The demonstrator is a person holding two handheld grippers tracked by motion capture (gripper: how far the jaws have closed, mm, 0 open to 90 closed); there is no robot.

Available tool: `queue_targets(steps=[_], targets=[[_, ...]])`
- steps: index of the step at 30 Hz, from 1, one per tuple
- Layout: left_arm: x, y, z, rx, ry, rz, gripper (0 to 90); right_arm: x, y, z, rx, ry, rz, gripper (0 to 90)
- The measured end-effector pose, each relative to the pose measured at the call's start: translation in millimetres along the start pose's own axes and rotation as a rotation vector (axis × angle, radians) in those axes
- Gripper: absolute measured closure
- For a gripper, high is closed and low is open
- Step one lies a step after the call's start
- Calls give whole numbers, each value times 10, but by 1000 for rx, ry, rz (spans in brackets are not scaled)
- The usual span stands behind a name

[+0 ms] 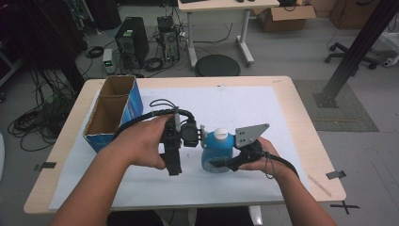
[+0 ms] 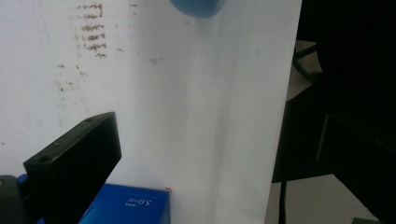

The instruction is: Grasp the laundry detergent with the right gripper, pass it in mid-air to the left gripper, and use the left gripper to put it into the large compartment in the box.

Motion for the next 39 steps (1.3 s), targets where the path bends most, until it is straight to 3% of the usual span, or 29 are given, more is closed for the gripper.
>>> queue_targets(steps=[16,39], targets=[[-21,38,-8,-1,-10,9,2,155,-16,396,-22,62,7,451],[-51,118,-2,-17,-27,17,4,227,86,725,-48,111,-6,450]])
Point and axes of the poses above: each handheld gripper's, and its own axes: z roughly forward along the jaws, y roughly out of its top, x roughly to its left, the point moved 7 cm from there along z, roughly forward along the jaws, and after that the axes turned 11 degrees about -x, right-handed, at the moved point
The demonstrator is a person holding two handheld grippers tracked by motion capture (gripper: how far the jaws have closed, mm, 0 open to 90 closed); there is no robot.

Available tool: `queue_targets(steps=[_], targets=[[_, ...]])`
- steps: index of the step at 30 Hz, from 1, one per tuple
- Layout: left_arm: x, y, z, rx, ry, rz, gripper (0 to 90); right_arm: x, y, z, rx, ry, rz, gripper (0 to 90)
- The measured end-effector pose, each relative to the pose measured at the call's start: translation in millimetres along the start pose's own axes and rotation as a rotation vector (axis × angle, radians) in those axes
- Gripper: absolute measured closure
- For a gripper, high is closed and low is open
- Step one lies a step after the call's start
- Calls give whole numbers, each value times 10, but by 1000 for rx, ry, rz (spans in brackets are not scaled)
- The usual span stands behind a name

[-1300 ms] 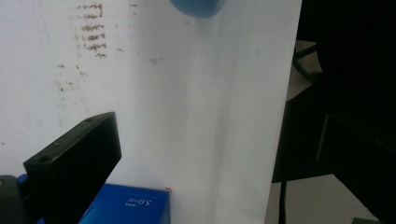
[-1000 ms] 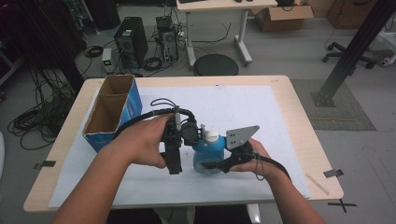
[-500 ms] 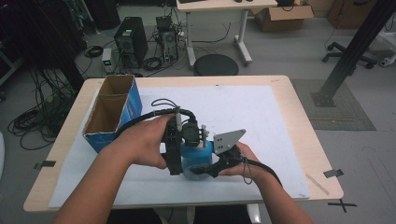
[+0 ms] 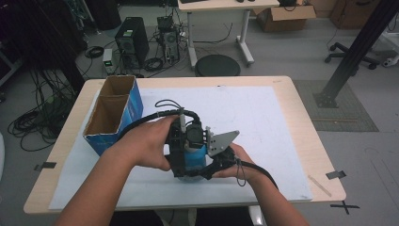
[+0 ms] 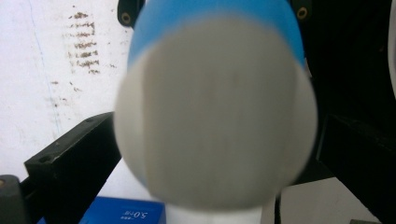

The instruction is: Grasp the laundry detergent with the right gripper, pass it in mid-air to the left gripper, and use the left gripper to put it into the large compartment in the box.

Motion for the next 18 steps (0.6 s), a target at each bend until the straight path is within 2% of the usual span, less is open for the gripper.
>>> queue_targets(steps=[18], targets=[[-8,12,6,7,5,2,4,19,95,155,-11,10,-11,450]])
Point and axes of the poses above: each handheld gripper's, and its own axes: z roughly forward along the jaws, y roughly out of its top, x roughly to its left, the point moved 7 cm from there along z, roughly forward along the jaws, and after that the axes turned 11 degrees about -x, right-handed, at the moved point
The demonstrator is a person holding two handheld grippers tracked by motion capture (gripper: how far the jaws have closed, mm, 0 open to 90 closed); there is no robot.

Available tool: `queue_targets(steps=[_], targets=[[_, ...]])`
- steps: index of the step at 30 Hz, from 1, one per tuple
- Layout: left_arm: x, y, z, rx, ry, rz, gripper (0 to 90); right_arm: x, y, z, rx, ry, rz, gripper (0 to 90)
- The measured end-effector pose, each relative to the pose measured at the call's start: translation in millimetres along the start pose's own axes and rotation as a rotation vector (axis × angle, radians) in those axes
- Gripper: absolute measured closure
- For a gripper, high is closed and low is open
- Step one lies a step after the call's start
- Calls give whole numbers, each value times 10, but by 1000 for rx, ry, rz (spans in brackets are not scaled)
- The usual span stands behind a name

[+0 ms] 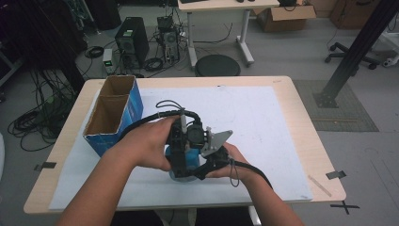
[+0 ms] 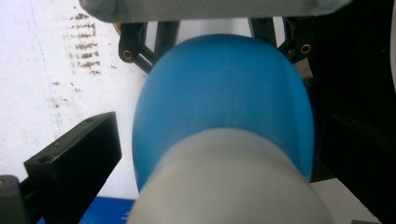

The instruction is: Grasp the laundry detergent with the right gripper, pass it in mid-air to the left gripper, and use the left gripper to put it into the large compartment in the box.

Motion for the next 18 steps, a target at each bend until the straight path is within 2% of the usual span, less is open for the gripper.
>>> queue_targets(steps=[8,18], targets=[[3,-13,-10,-1,11,-1,14,1,1,11,2,2,-1,449],[5,2,-24,4,18,11,86,10,16,20,2,3,-1,450]])
Point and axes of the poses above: each handheld gripper's, and its own axes: z roughly forward along the jaws, y roughly out of its top, x roughly to its left, the point moved 7 cm from there along z, roughly forward along the jaws, and after that the axes turned 11 degrees about -x, right-handed, at the moved point
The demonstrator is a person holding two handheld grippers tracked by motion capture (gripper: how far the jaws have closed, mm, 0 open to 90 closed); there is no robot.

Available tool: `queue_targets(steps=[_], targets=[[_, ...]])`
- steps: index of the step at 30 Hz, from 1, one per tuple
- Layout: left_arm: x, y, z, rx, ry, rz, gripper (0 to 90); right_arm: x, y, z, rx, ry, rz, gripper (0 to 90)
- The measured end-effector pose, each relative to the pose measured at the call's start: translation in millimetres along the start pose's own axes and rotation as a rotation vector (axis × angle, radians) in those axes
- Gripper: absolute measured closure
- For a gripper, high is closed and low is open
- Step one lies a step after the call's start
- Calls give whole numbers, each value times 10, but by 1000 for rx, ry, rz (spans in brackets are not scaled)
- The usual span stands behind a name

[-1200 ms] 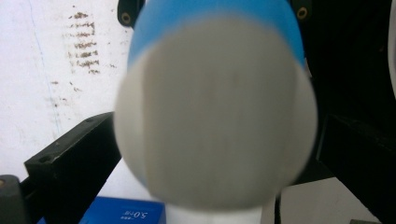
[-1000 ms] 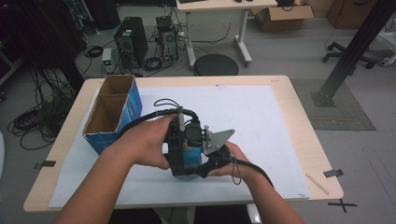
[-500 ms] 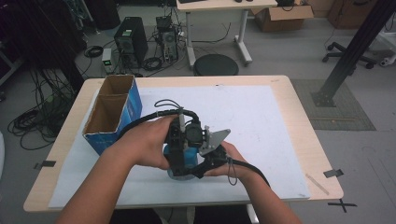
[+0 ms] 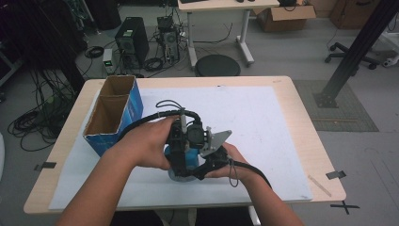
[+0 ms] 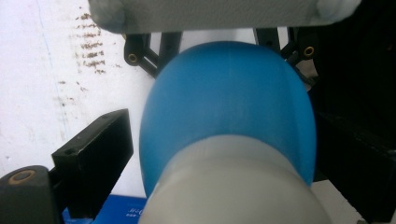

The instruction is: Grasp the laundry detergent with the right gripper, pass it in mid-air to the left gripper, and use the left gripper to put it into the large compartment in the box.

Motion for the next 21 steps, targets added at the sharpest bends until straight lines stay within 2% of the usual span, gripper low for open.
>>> queue_targets(steps=[21], targets=[[-5,-27,-10,20,-8,-7,213,-11,21,7,-4,-1,-3,450]])
Point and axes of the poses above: each handheld gripper's, and its own axes: z roughly forward along the jaws, y roughly out of its top, x roughly to its left, the point moved 7 cm from there along z, roughly forward along the jaws, and after that the axes turned 11 degrees about -x, right-handed, at the moved point
